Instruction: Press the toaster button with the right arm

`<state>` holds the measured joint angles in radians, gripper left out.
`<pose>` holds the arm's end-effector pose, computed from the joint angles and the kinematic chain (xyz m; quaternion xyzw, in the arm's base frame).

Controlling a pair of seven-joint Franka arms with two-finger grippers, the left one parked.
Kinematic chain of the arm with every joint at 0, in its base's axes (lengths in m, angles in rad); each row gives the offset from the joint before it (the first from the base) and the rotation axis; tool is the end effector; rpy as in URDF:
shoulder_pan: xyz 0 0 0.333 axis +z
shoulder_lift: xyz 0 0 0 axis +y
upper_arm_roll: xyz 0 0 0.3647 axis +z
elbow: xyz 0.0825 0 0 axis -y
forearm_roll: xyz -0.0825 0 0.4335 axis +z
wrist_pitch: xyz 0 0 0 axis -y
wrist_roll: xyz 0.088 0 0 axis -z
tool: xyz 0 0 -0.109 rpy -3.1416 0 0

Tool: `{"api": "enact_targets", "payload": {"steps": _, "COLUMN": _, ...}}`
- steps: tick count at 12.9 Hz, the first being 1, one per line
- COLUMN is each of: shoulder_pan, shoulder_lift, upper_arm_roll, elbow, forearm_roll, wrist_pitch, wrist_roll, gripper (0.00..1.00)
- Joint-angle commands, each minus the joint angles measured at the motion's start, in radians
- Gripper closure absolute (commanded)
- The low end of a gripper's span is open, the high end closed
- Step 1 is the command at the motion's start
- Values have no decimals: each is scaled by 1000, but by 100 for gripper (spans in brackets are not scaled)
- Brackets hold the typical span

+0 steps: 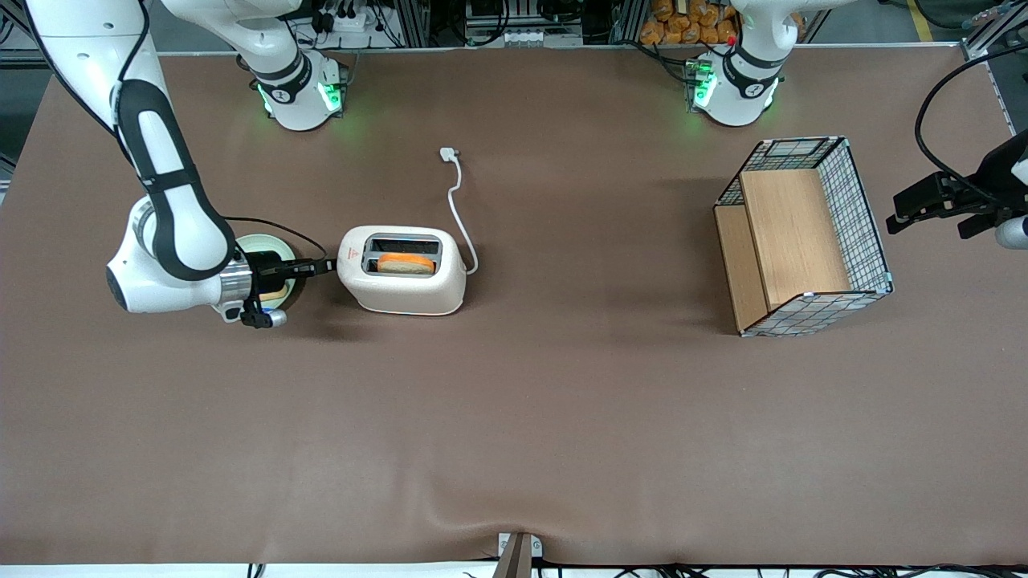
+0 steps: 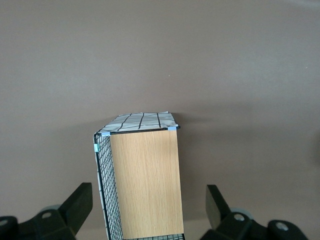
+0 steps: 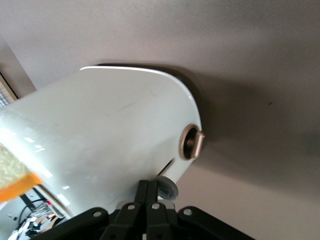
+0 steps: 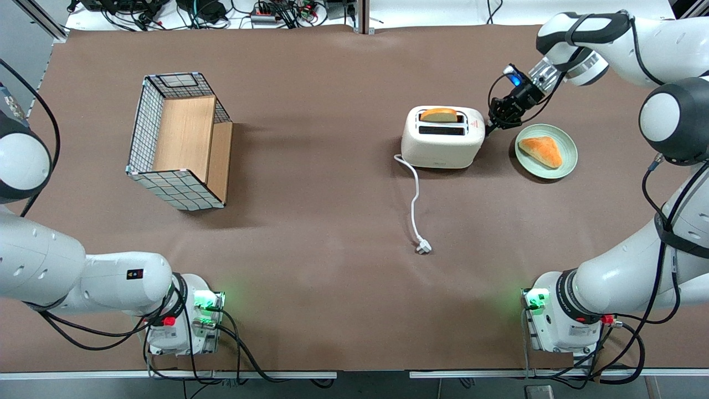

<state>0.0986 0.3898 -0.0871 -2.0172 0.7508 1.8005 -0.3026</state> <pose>0.5931 0.0666 0.2473 -0.9122 0.0456 0.2286 0.3370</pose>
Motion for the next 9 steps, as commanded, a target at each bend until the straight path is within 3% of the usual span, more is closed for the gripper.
{"api": "enact_targets", "payload": {"steps": 1, "shoulder_pan": 0, "shoulder_lift": -29, "upper_arm_roll": -16, "elbow": 105, "forearm_roll": -72, "wrist_pitch": -125, "wrist_roll": 124, "gripper": 70}}
{"api": "enact_targets", "payload": {"steps": 6, "shoulder_pan": 0, "shoulder_lift": -29, "upper_arm_roll": -86, "elbow": 386, "forearm_roll": -197, "wrist_pitch": -419, "wrist_roll": 220, "gripper": 68}}
{"api": "enact_targets", "payload": {"steps": 7, "shoulder_pan": 0, "shoulder_lift": -29, "upper_arm_roll": -100, "elbow": 426, "forearm_roll": -215, "wrist_pitch": -450, "wrist_roll": 233, "gripper": 62}}
{"api": "enact_targets", "payload": {"steps": 9, "shoulder_pan": 0, "shoulder_lift": -32, "upper_arm_roll": -124, "elbow": 486, "forearm_roll": -244, "wrist_pitch": -460, "wrist_roll": 231, "gripper": 18}}
